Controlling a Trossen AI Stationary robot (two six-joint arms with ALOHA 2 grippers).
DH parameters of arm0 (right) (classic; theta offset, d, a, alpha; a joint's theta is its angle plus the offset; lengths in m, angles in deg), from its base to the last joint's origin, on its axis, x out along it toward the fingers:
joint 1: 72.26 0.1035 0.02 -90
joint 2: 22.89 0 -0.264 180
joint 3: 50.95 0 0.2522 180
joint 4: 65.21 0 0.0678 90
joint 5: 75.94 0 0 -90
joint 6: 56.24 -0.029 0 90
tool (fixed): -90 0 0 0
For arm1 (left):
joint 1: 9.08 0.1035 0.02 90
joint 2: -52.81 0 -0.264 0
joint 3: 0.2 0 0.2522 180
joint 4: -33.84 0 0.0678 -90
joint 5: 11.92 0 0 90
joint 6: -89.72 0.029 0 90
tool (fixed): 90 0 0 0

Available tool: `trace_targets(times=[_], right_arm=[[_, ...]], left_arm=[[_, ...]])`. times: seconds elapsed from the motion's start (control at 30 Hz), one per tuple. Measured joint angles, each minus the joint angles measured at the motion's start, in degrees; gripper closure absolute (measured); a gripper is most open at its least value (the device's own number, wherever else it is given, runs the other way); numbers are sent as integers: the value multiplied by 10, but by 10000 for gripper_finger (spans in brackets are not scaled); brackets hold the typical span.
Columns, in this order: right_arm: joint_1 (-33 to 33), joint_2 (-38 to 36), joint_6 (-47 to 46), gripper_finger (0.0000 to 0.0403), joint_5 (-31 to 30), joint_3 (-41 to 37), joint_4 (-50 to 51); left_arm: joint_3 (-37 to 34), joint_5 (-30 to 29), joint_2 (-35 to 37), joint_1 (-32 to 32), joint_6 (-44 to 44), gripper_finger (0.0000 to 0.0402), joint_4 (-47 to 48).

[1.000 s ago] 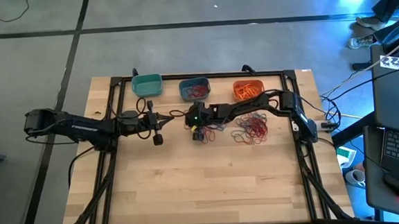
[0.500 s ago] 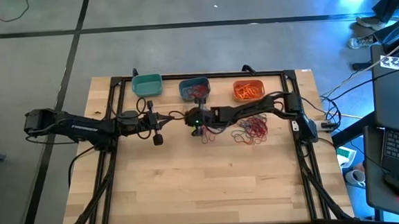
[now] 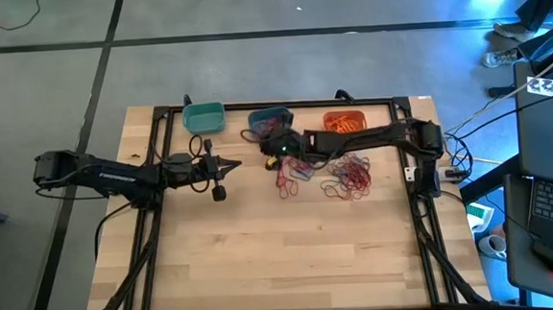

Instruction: Sort rubber bands into baskets

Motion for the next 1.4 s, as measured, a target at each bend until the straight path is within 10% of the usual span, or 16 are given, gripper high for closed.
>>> trace_targets(times=[0.87, 1.4], right_arm=[[-75, -17, 62, 396, -6, 45, -63], [-135, 63, -82, 395, 101, 45, 2]], left_arm=[[0, 0, 0, 0, 3, 396, 0], [0, 0, 0, 0, 5, 396, 0]])
